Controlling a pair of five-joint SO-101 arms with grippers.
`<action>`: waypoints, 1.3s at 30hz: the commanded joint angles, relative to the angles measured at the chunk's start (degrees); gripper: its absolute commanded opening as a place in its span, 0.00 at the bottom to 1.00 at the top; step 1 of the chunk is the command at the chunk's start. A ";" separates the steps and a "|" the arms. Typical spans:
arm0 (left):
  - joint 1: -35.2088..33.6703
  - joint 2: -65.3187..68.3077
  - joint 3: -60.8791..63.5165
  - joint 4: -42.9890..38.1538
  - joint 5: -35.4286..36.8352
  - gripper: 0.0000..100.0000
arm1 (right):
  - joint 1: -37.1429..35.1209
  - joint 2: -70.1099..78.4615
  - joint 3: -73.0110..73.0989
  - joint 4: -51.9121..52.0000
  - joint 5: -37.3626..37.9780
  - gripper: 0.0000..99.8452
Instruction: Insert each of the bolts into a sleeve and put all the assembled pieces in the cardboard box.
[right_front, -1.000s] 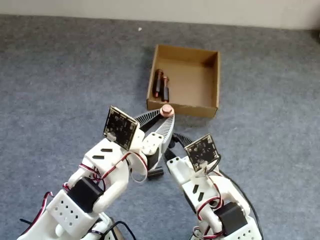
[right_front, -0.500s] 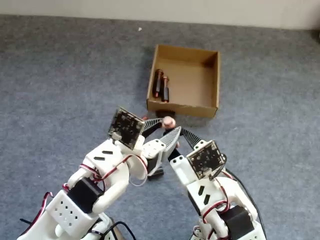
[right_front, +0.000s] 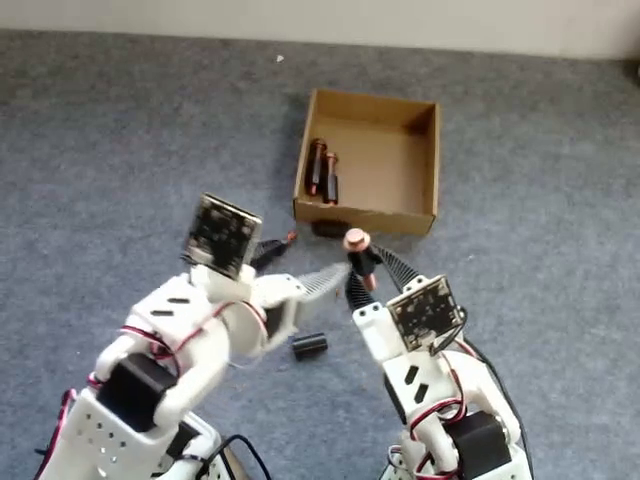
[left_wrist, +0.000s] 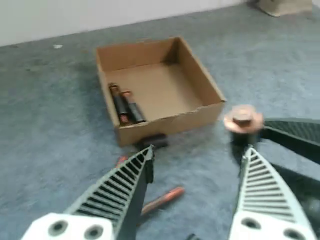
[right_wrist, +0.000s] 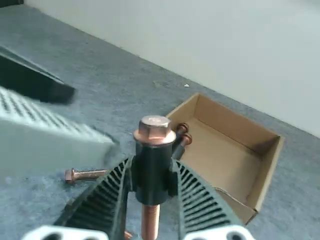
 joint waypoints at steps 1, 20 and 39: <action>-9.89 -0.40 -3.74 2.46 -7.91 0.28 | 2.33 -1.01 -0.04 -0.31 -0.09 0.01; -34.42 -13.41 14.99 5.71 -9.58 0.00 | 4.18 19.91 -9.10 1.54 -0.09 0.01; -34.42 -32.22 37.93 1.05 -17.49 0.01 | 11.03 82.15 -44.00 -26.77 0.26 0.01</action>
